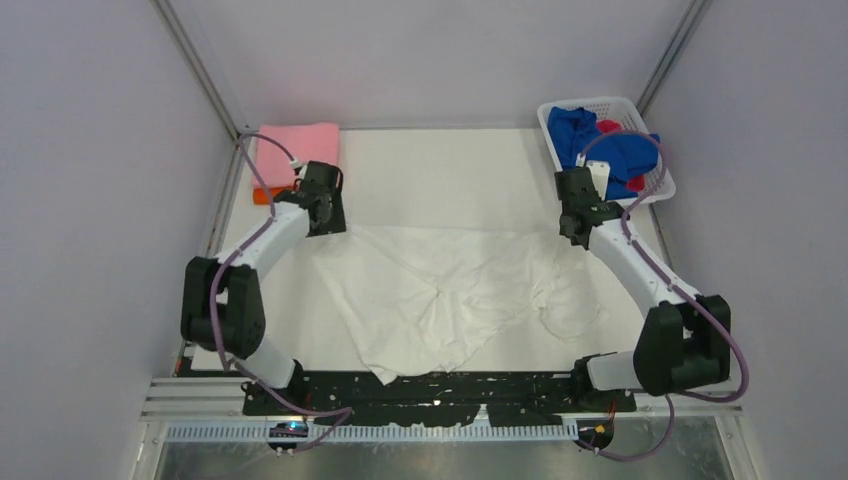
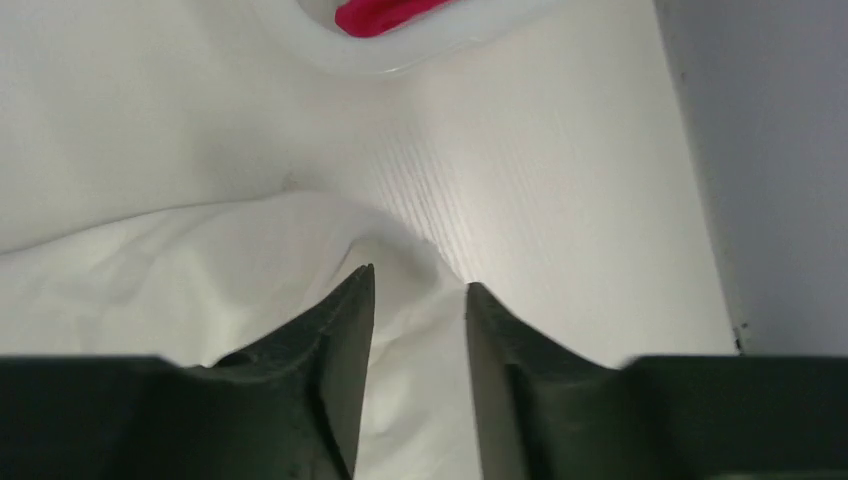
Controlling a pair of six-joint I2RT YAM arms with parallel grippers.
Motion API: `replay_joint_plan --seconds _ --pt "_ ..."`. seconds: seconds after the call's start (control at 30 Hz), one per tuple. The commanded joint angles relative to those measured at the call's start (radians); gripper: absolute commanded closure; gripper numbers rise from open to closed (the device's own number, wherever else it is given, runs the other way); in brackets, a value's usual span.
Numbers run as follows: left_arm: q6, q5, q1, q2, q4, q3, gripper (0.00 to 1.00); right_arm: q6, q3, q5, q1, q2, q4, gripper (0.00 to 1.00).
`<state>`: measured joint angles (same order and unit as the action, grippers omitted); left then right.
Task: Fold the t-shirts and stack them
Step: Flatten out the tshirt
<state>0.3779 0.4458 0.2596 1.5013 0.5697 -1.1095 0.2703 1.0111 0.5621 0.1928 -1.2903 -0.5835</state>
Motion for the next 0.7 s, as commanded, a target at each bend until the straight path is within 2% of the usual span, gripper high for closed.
replay_joint_plan --seconds 0.0,0.03,0.07,0.1,0.13,0.27,0.37,0.5,0.67 --pt "0.041 0.025 -0.069 0.118 0.105 -0.236 0.01 0.040 0.109 0.014 -0.034 -0.054 0.095 0.46" --pt "0.046 0.038 -0.078 0.137 0.135 -0.277 0.01 0.044 0.140 0.018 -0.035 -0.063 0.077 0.32" --pt "0.052 0.043 -0.084 0.143 0.152 -0.299 0.00 0.051 0.156 0.017 -0.035 -0.073 0.069 0.26" --pt "0.052 0.033 -0.087 0.138 0.157 -0.308 0.00 0.051 0.158 0.005 -0.036 -0.071 0.058 0.11" --pt "0.048 0.014 -0.087 0.125 0.152 -0.302 0.00 0.052 0.149 -0.006 -0.035 -0.061 0.056 0.03" --pt "0.061 -0.123 -0.088 0.044 0.131 -0.220 0.00 0.034 0.064 -0.150 -0.027 0.006 0.071 0.05" --pt "0.083 -0.252 -0.088 -0.037 0.088 -0.088 0.00 -0.008 -0.001 -0.282 0.023 0.076 0.081 0.05" --pt "0.131 -0.368 -0.088 -0.171 0.005 0.091 0.00 -0.047 -0.070 -0.387 0.278 0.113 0.043 0.05" --pt "0.160 -0.401 -0.086 -0.276 -0.029 0.248 0.00 -0.053 -0.150 -0.667 0.594 0.088 0.048 0.00"
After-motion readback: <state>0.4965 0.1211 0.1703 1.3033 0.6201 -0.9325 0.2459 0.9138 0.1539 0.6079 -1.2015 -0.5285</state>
